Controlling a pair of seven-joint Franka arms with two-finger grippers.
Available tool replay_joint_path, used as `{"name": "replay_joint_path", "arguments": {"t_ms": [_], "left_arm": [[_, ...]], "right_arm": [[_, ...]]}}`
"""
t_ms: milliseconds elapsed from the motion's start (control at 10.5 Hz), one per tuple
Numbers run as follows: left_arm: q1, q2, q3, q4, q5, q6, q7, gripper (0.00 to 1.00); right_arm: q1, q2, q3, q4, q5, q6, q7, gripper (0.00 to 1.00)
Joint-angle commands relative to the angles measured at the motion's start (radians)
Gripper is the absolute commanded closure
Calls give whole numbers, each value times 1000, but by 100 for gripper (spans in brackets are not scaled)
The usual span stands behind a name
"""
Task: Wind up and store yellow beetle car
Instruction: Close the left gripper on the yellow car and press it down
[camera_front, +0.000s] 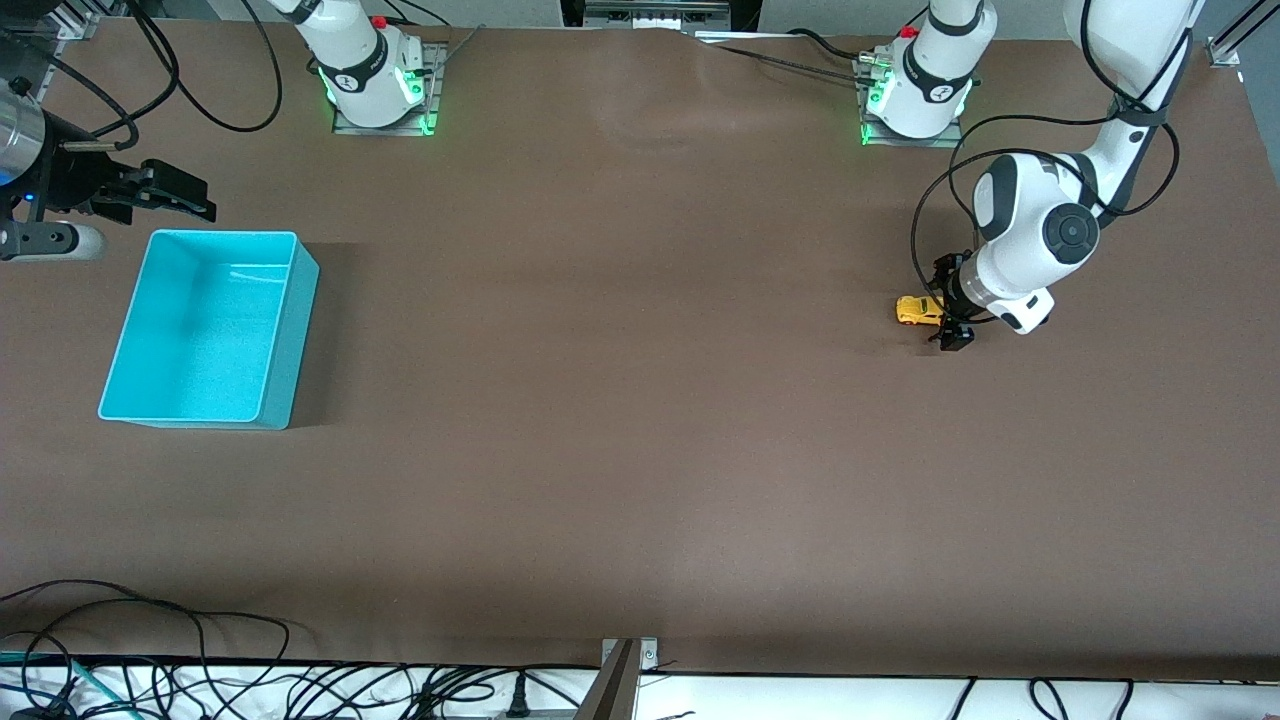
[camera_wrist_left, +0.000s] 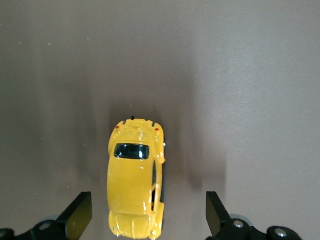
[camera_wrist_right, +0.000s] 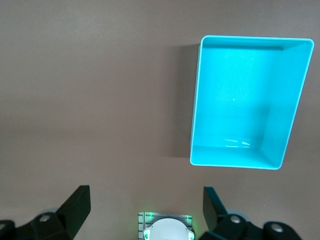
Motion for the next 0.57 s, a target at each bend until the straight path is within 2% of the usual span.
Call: {"name": "replay_joint_path", "arguments": {"t_ms": [0,95,191,286,382,477], "left_arm": [[1,-1,0,-18,-14,26,-8,0],[1,-1,0,-17,-14,26,-8,2],[1,-4,-2,-17,-14,26,-9,18],[1,-7,0,-17,-14,24,-8,28],[1,-10,0,-17,-14,24,-8,42],[2,-10,-2,-17,-14,24,-6,61]], "right_arm": [[6,-4,-4,-3,-2,6,-17,0],[6,-4,-4,-3,-2,6,-17,0],[6,-3,-4,-3,-2,7,-17,0],[6,-3,-4,-3,-2,9,-20,0],[6,-3,-4,-3,-2,9,-20,0],[6,-3,-4,-3,-3,9,-20,0]]}}
